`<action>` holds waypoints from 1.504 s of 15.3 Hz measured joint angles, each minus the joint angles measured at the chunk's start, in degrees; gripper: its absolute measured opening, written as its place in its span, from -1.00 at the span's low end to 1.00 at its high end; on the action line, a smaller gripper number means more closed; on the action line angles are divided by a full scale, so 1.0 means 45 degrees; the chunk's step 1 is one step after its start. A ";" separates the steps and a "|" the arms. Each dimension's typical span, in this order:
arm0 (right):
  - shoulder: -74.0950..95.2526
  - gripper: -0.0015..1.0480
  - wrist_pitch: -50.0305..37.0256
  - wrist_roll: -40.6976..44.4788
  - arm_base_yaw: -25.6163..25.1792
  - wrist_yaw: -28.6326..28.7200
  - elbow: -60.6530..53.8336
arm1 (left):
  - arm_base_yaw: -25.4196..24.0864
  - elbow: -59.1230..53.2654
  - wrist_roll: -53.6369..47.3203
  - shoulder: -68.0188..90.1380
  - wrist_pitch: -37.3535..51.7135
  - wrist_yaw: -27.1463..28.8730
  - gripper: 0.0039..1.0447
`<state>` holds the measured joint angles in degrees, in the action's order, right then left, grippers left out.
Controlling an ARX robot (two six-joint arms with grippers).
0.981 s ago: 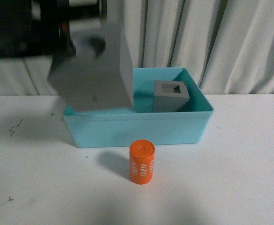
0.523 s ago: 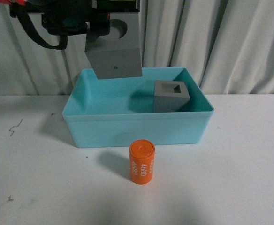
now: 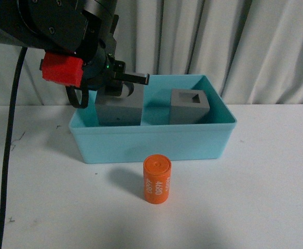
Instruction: Place gray and orange parts in blue box
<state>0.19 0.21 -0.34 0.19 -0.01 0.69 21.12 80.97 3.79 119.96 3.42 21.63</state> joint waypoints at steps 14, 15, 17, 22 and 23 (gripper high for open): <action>0.0000 0.87 -0.0005 0.0005 0.0000 0.0000 0.0000 | -0.0651 -0.0816 0.0136 -0.0525 0.0437 -0.0335 0.57; 0.0000 0.87 -0.0005 0.0005 0.0000 0.0000 0.0000 | -0.0719 -0.1214 0.0413 -0.1098 0.0044 -0.0651 0.71; 0.0000 0.87 -0.0005 0.0005 0.0005 0.0000 0.0000 | -0.0899 -0.2472 0.1452 -0.3201 -0.0573 -0.1943 0.90; 0.0000 0.87 -0.0005 0.0000 0.0000 0.0000 0.0000 | -0.2234 -0.8252 0.3905 -1.2449 -0.4070 -0.6834 0.88; 0.0000 0.87 -0.0005 0.0000 0.0000 0.0000 0.0000 | -0.3070 -0.9394 0.3954 -1.4188 -0.5095 -0.7494 0.88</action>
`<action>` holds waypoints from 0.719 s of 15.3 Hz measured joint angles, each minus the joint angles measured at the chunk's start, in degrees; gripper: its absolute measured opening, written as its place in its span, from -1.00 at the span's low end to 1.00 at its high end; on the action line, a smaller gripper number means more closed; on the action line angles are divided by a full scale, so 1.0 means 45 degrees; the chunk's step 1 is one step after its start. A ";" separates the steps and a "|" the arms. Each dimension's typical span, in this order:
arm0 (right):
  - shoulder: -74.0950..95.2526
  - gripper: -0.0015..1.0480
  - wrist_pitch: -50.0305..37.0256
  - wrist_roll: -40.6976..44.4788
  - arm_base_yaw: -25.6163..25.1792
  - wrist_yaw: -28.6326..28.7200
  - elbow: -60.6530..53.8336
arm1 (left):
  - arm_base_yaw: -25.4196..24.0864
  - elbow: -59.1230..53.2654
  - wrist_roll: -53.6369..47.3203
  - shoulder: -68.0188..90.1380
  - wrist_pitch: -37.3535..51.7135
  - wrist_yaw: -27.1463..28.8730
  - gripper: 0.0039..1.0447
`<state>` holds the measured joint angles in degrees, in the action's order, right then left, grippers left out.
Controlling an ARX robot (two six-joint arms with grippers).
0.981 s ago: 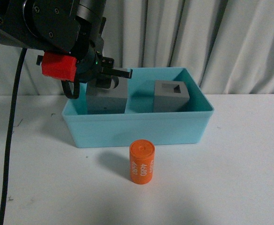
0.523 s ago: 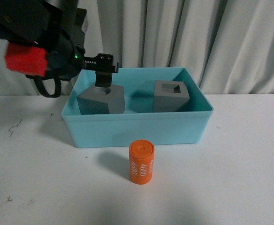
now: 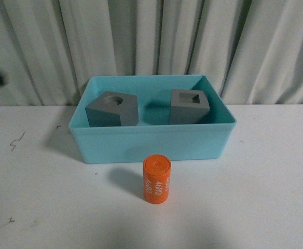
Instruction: Place gray and orange parts in blue box
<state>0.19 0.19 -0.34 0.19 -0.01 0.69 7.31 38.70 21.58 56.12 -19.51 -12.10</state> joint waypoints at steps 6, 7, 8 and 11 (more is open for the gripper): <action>0.0005 0.87 0.0000 0.0000 -0.0044 0.0000 0.0000 | -0.1593 -0.7985 -0.4595 -1.1929 0.4245 0.2701 -0.97; 0.0005 0.87 -0.0019 0.0000 -0.0044 0.0010 0.0000 | -0.1642 -0.8461 -0.4600 -1.2303 0.4192 0.2691 -0.97; 0.0000 0.87 -0.0005 0.0000 -0.0044 0.0005 0.0000 | -0.1622 -0.8461 -0.4600 -1.2390 0.4269 0.2701 -0.97; 0.0000 0.87 0.0000 0.0000 -0.0044 0.0000 0.0000 | -0.1622 -0.8461 -0.4600 -1.2381 0.4235 0.2696 -0.97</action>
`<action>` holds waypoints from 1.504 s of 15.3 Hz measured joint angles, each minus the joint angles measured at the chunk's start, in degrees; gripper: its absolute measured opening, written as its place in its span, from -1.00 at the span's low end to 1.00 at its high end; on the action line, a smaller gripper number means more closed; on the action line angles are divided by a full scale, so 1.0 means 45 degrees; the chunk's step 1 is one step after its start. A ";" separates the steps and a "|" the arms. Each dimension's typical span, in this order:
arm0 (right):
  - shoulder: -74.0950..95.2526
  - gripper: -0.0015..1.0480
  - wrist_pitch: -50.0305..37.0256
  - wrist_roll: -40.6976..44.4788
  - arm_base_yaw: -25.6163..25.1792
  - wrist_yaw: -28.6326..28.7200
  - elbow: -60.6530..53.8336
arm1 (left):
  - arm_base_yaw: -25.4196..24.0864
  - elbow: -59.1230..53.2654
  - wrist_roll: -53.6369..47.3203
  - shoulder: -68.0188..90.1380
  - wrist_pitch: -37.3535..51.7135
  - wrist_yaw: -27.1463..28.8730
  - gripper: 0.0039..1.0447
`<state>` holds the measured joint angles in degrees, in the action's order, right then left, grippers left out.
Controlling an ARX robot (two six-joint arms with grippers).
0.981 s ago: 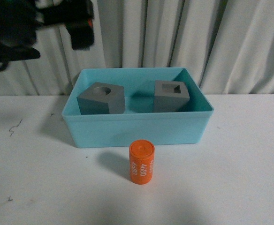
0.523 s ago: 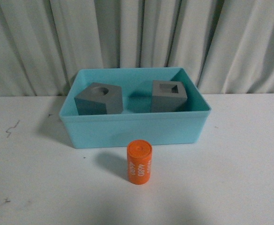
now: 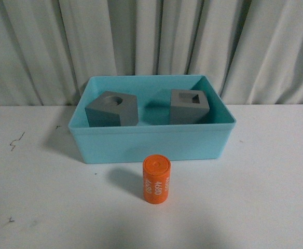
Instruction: Place gray and orange parts in blue box
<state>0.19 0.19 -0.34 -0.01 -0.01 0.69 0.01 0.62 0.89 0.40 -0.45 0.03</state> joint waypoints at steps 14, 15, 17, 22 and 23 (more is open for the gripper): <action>0.0000 0.87 0.0000 0.0000 0.0000 0.0005 0.0000 | 0.0000 0.0000 0.0000 0.0000 0.0058 0.0000 -0.97; 0.0000 0.87 0.0000 0.0000 0.0000 0.0005 0.0000 | 0.0000 0.0000 0.0000 0.0000 0.0058 0.0000 -0.97; 0.0000 0.87 0.0000 0.0000 0.0000 0.0005 0.0000 | 0.0000 0.0000 0.0000 0.0000 0.0058 0.0000 -0.32; 0.0000 0.87 0.0000 0.0000 0.0000 0.0005 0.0000 | 0.0000 0.0000 0.0000 0.0000 0.0058 0.0000 0.27; 0.0000 0.87 0.0000 0.0000 0.0000 0.0005 0.0000 | 0.0000 0.0000 0.0000 0.0000 0.0058 0.0000 0.48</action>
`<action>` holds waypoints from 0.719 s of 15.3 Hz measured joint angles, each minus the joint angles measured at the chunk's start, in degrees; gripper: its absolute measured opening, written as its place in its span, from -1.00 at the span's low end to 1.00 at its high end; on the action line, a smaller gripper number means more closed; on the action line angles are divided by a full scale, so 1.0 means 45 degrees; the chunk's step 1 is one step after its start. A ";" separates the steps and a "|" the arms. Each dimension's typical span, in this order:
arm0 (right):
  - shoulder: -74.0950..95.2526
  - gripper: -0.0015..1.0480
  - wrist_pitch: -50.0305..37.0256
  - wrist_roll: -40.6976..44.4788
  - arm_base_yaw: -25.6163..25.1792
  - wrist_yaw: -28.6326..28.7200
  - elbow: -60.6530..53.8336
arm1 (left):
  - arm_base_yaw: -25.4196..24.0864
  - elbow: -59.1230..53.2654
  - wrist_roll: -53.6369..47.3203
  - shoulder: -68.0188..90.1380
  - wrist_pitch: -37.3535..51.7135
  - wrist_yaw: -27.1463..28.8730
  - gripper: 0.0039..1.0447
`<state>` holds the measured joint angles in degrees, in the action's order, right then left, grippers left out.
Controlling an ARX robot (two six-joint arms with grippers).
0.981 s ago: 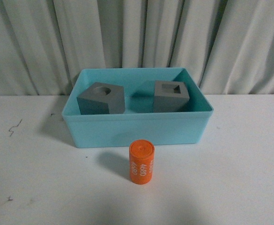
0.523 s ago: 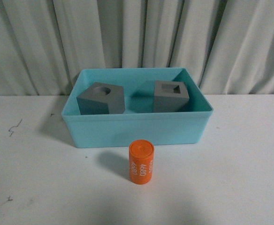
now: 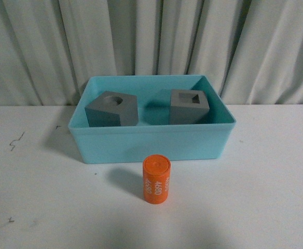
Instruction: Place gray and orange parts in blue box
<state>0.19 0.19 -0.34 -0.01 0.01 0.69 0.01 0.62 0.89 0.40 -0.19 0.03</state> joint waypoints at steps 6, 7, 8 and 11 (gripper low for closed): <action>0.7315 0.87 0.1166 -0.1656 -0.2851 -0.1637 0.3473 | 0.0000 0.0000 -0.0015 0.0000 0.0000 0.0000 0.88; 0.9311 0.87 -0.0568 -0.1171 -0.3429 -0.0665 0.4551 | 0.0000 0.0000 -0.0015 0.0000 0.0000 0.0000 0.88; 1.1147 0.87 -0.1923 -0.0515 -0.3245 0.0204 0.5416 | 0.0000 0.0000 -0.0015 0.0000 0.0000 -0.0005 0.88; 1.5023 0.87 -0.3750 0.0797 -0.1447 0.0835 0.6892 | 0.0000 0.0000 -0.0015 0.0000 0.0000 0.0000 0.88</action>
<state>67.79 -16.69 3.25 -6.52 3.77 31.70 0.01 0.62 0.82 0.40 -0.19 0.03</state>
